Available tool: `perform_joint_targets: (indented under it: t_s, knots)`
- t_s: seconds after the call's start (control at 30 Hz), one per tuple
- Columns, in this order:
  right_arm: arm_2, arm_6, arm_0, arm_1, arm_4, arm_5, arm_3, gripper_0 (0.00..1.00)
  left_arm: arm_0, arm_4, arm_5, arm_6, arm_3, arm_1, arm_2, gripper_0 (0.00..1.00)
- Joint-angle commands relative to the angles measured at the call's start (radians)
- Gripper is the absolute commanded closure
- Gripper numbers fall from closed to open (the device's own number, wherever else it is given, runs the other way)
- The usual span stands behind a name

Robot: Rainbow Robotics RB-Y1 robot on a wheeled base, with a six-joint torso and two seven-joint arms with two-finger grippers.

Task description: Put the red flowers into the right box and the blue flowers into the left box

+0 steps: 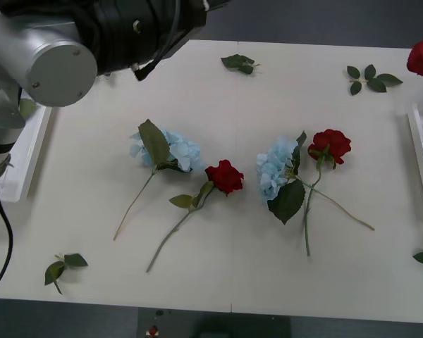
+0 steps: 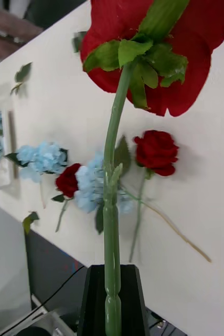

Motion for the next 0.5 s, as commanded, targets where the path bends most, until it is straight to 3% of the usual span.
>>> perform_joint_targets:
  t_s: [0.03, 0.5]
  knots:
    - [-0.008, -0.029, 0.044, -0.064, 0.057, -0.068, -0.025, 1.00, 0.081, 0.105, -0.005, -0.250, -0.048, 0.054, 0.049, 0.00]
    - [-0.013, -0.033, 0.183, -0.083, 0.435, -0.300, -0.027, 1.00, 0.389, 0.375, -0.003, -0.922, -0.043, 0.123, 0.159, 0.00]
